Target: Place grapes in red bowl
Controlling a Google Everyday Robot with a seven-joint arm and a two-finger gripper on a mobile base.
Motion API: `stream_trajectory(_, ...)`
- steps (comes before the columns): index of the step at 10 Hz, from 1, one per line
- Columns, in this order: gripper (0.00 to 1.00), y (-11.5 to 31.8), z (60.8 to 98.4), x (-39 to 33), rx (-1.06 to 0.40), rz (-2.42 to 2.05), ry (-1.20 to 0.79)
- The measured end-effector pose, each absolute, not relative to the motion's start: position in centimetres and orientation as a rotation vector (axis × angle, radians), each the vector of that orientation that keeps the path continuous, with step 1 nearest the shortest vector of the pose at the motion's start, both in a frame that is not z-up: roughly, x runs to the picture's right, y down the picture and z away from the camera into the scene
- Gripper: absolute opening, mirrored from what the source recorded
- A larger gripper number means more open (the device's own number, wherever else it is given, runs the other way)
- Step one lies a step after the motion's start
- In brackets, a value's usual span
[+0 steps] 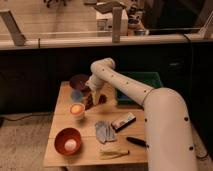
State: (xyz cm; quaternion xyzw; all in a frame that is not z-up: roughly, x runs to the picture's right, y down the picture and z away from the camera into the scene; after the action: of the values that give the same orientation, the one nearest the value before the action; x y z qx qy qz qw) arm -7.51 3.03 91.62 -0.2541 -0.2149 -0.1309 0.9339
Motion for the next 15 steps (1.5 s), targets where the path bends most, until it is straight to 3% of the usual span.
stream_trajectory(7,0.78,5.4,93.3,-5.3,-0.596,-0.229,-0.403)
stream_trajectory(9,0.65,6.1,94.0,-5.5,-0.616,-0.241,-0.399)
stream_trajectory(11,0.37,6.6,95.0,-6.1,-0.634,-0.252,-0.408)
stream_trajectory(14,0.04,7.0,95.5,-5.9,-0.644,-0.253,-0.415)
stream_trajectory(15,0.01,6.9,95.5,-5.8,-0.638,-0.252,-0.416)
